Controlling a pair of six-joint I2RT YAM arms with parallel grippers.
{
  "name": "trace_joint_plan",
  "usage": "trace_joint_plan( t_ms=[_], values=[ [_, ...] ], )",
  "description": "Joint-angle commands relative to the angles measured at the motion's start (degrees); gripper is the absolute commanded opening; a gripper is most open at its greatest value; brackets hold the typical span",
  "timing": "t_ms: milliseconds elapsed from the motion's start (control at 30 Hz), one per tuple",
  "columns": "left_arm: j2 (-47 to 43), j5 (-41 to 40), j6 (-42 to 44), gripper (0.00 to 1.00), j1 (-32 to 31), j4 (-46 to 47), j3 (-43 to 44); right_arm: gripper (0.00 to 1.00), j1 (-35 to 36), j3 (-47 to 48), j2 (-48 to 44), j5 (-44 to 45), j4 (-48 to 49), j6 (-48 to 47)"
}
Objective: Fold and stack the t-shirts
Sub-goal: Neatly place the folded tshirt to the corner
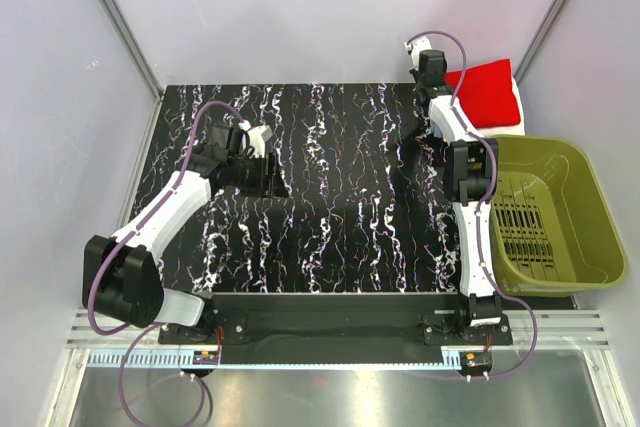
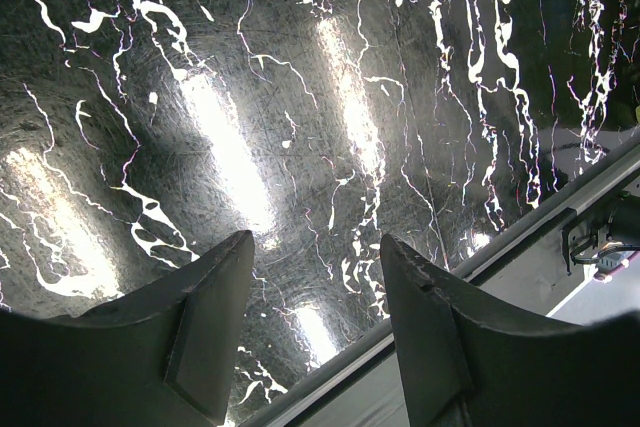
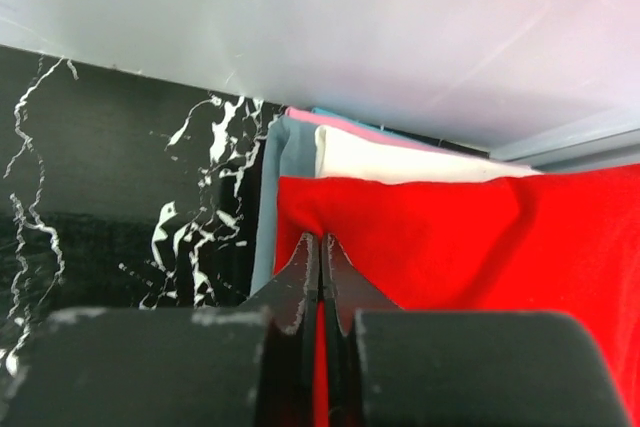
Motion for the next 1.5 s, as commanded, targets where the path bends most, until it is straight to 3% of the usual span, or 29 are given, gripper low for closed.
trace_joint_plan(
  t_ms=[0, 267, 600, 733, 767, 867, 900, 967, 1100, 1200, 1233, 1267, 1400, 1467],
  values=[
    [-2.4, 1.5, 0.1, 0.59, 0.3, 1.7, -0.3, 0.00, 0.1, 3.7, 1.6, 2.8, 5.1, -1.2],
    [-1.9, 2.0, 0.0, 0.59, 0.3, 1.9, -0.3, 0.00, 0.0, 10.3, 6.4, 6.4, 8.9, 1.3],
    [-1.7, 2.3, -0.2, 0.58, 0.3, 2.2, -0.5, 0.01, 0.2, 10.8, 7.3, 5.7, 8.7, 2.5],
    [-1.5, 2.4, -0.2, 0.59, 0.3, 2.1, -0.5, 0.15, 0.5, 10.8, 5.9, 5.4, 8.8, 3.2],
    [-1.5, 2.4, -0.2, 0.58, 0.3, 2.2, -0.6, 0.23, 0.6, 11.1, 5.8, 5.1, 8.6, 3.4],
    [-1.5, 2.3, -0.3, 0.58, 0.2, 2.4, -0.9, 0.32, 0.6, 11.6, 4.1, 3.9, 7.9, 4.7],
    [-1.5, 2.3, -0.3, 0.58, 0.2, 2.4, -0.8, 0.39, 0.6, 11.6, 3.6, 2.8, 7.4, 5.3],
    [-1.5, 2.3, -0.2, 0.58, 0.2, 2.4, -0.9, 0.44, 0.7, 11.1, 1.4, 1.7, 5.4, 6.4],
    [-1.7, 3.1, -0.3, 0.59, 0.2, 3.2, -0.9, 0.65, 0.9, 9.3, -5.2, -3.0, 0.0, 9.8],
    [-1.9, 3.8, -0.4, 0.59, 0.2, 3.8, -0.9, 0.75, 0.9, 6.4, -11.2, -7.0, -4.7, 14.1],
    [-2.0, 4.5, -0.4, 0.59, 0.2, 4.1, -0.7, 0.95, 1.0, 4.4, -12.8, -7.4, -6.2, 15.1],
    [-1.7, 5.8, -0.4, 0.59, 0.2, 4.9, -0.4, 1.00, 1.2, 3.4, -14.7, -7.7, -7.1, 16.1],
    [-1.3, 8.2, -1.5, 0.59, 1.1, 5.4, 4.2, 1.00, 1.4, 3.8, -23.7, -9.5, -16.8, 24.8],
    [-2.3, 11.6, -4.0, 0.59, 1.5, 7.1, 6.2, 1.00, 1.5, 6.7, -26.6, -9.0, -27.0, 28.1]
  ],
)
